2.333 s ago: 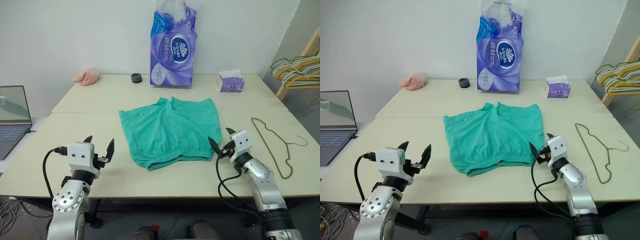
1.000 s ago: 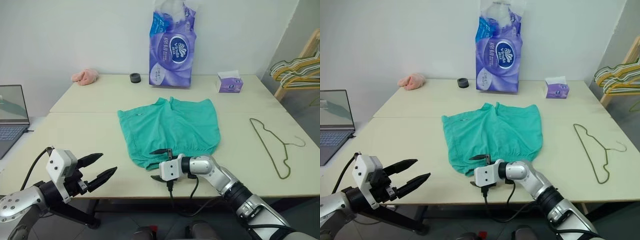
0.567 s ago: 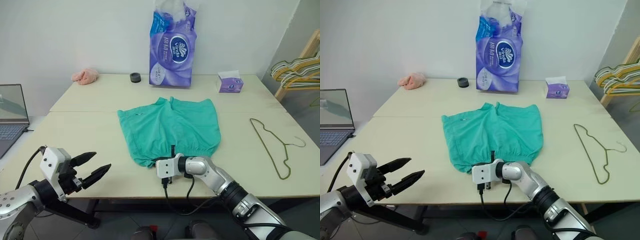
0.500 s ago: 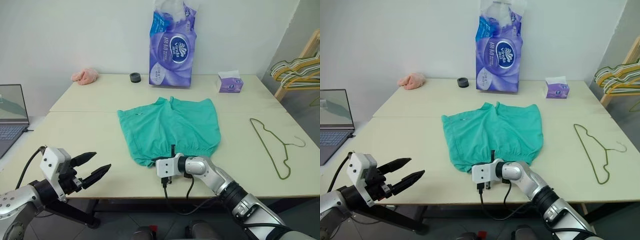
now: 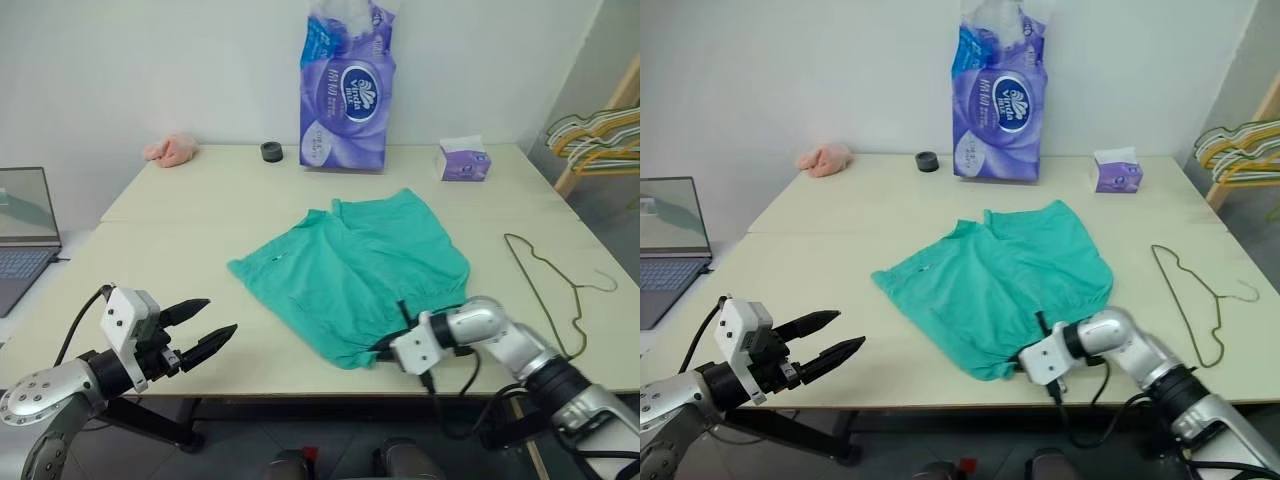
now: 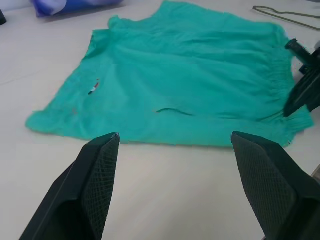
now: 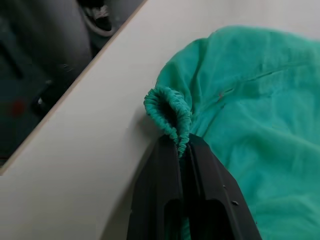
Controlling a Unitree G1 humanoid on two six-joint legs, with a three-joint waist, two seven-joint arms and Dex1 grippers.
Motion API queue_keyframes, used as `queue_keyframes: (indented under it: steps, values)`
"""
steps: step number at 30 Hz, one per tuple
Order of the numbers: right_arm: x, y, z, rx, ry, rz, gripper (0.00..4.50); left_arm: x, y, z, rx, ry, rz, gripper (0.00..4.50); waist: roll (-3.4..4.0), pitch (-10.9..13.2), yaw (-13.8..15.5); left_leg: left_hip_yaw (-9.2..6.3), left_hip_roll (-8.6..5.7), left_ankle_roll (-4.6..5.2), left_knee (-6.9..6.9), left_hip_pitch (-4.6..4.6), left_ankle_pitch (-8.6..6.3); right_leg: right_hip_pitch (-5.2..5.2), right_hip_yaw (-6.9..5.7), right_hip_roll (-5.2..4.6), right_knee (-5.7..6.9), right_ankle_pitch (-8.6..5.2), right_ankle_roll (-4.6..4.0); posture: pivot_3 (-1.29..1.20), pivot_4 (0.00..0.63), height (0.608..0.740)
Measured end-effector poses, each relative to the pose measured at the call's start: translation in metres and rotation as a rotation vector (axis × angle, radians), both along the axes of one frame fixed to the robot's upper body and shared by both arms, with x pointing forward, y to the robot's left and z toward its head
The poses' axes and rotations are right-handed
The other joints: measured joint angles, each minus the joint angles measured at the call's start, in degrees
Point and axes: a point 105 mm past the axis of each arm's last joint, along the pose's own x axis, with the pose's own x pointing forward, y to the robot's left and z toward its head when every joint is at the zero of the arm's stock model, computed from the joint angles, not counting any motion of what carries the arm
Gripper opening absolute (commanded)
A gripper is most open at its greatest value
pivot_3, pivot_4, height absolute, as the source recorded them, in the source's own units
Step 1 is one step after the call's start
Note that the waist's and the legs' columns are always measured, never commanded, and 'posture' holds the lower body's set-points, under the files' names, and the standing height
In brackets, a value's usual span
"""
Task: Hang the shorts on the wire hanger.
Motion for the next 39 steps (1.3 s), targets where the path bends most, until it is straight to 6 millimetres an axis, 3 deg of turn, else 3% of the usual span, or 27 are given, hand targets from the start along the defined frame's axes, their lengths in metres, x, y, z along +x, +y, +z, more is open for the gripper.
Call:
queue_keyframes:
  steps: [6,11,20,23,28,32,36,39]
  values:
    - [0.018,-0.038,0.009,-0.102,-0.04,-0.011,0.04,0.003,-0.012,-0.01,0.033,0.027,-0.067,3.74,0.15,0.2,-1.0,-0.01,0.15,-0.03,-0.06,0.02,-0.02,0.01,-0.01,0.21,0.03,0.05,0.07,-0.19,0.043,0.74]
    - [0.025,-0.072,0.012,-0.174,-0.083,-0.021,0.04,0.008,-0.01,-0.017,0.097,0.025,-0.098,3.74,0.15,0.3,-1.1,0.03,0.16,-0.07,-0.06,0.02,-0.04,0.02,0.03,0.21,-0.01,0.03,0.03,-0.21,0.045,0.74]
    - [0.039,-0.085,0.02,-0.218,-0.129,-0.043,0.04,0.017,-0.022,-0.021,0.103,0.002,-0.14,3.74,0.21,0.5,-2.2,0.03,0.2,-0.08,-0.05,0.01,-0.05,0.03,0.03,0.23,0.0,0.06,0.03,-0.23,0.048,0.74]
    - [0.036,-0.089,0.02,-0.233,-0.132,-0.029,0.8,0.018,-0.026,-0.023,0.098,0.002,-0.148,3.74,0.24,0.6,-2.7,0.04,0.2,-0.09,-0.05,0.01,-0.06,0.03,0.04,0.23,-0.01,0.06,0.03,-0.24,0.047,0.74]
    - [0.036,-0.099,0.026,-0.255,-0.133,-0.051,2.45,0.022,-0.035,-0.025,0.088,-0.016,-0.174,3.74,0.25,0.6,-3.0,0.04,0.2,-0.09,-0.03,0.03,-0.06,0.06,0.04,0.24,0.0,0.06,0.03,-0.25,0.049,0.74]
    - [0.027,-0.112,0.034,-0.252,-0.007,-0.179,3.7,0.029,-0.039,-0.024,0.094,-0.038,-0.184,3.74,0.32,0.7,-2.7,0.01,0.2,-0.09,-0.01,-0.01,-0.06,0.05,0.03,0.24,-0.01,0.06,0.04,-0.26,0.053,0.74]
    - [0.014,-0.1,0.057,-0.134,0.077,-0.258,3.7,0.036,-0.042,-0.021,0.108,-0.067,-0.186,3.74,0.38,0.9,-3.2,0.03,0.33,-0.15,-0.03,-0.03,-0.09,-0.01,0.03,0.34,0.0,0.06,0.04,-0.28,0.056,0.74]
    - [0.003,-0.088,0.056,-0.078,0.065,-0.257,3.7,0.037,-0.042,-0.022,0.107,-0.067,-0.185,3.74,0.28,1.0,-3.7,0.04,0.47,-0.23,-0.03,-0.02,-0.14,-0.03,0.0,0.46,0.0,0.05,0.05,-0.28,0.057,0.74]
